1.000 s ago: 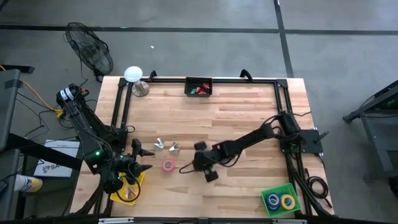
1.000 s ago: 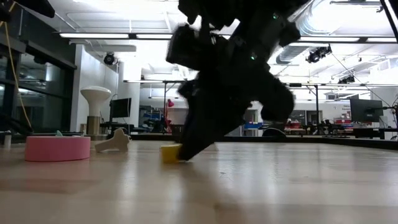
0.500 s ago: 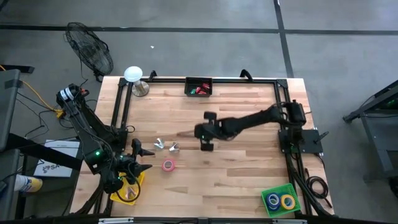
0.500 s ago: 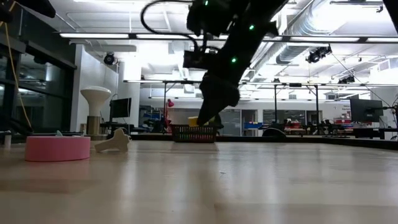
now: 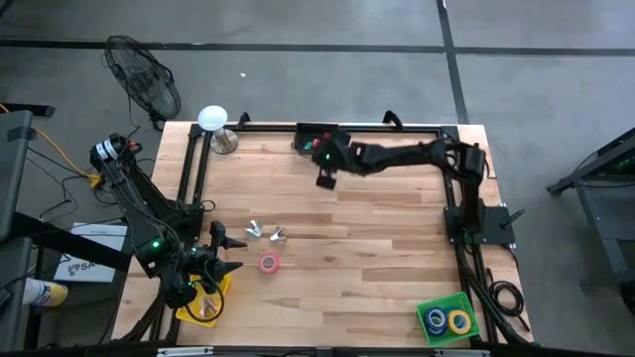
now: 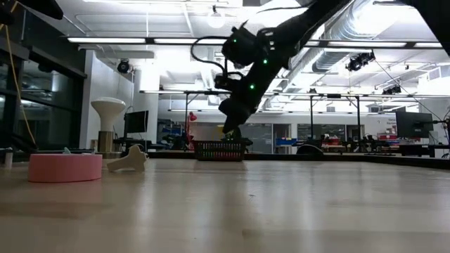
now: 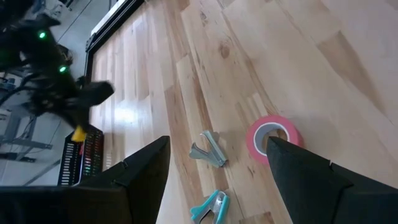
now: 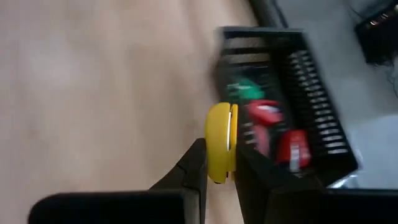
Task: Pick and place Stapler, Stapler remover, tape
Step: Put the yellow stapler into the black bin
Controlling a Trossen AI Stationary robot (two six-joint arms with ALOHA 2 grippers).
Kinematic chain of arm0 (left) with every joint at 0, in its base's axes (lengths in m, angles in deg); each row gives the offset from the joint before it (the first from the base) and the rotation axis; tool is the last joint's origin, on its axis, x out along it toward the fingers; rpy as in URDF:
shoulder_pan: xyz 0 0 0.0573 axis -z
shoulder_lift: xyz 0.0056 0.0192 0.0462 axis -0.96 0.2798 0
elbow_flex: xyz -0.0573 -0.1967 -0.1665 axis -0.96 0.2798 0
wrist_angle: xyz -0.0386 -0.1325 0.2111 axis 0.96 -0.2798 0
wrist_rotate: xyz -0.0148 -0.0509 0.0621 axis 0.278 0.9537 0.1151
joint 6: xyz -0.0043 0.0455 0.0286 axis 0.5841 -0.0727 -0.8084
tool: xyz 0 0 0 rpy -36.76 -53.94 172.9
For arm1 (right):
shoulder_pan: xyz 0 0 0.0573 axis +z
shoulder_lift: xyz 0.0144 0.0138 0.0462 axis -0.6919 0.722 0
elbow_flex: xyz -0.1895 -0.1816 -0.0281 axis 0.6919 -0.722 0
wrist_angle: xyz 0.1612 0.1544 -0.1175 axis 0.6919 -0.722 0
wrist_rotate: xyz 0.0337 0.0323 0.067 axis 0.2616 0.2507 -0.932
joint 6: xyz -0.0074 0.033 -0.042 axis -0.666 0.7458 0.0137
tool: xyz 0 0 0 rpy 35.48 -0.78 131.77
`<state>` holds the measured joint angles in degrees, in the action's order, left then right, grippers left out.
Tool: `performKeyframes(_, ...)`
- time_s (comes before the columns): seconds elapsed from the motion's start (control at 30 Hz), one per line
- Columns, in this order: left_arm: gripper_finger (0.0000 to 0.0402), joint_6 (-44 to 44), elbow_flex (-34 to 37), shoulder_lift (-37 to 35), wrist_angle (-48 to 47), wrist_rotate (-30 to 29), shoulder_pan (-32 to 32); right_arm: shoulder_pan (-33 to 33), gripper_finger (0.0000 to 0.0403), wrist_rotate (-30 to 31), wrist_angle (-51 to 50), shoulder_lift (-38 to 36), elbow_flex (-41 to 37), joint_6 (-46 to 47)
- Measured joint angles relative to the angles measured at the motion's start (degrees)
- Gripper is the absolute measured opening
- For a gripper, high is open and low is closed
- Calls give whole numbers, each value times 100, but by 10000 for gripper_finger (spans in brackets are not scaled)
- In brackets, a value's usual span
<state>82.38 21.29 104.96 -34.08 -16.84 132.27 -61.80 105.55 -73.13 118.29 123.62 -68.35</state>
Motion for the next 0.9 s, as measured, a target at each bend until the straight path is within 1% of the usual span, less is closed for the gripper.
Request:
performKeyframes(0.07,261,26,-2,0,1,-23,-1,-242,46,-171,261,0,0,270)
performKeyframes(0.23,261,40,0,0,2,-26,-1,-832,46,-885,934,0,2,1498)
performKeyframes(0.4,261,40,0,0,-2,-71,0,-1295,46,-1626,1369,68,13,2359)
performKeyframes(0.57,261,40,0,0,-6,-94,0,-1546,46,-1970,1273,189,12,2544)
performKeyframes(0.67,261,44,0,0,2,-99,-1,-1639,46,-2019,1181,190,11,2757)
performKeyframes(0.9,261,66,0,0,10,-111,-1,-1641,53,-2253,949,190,13,2778)
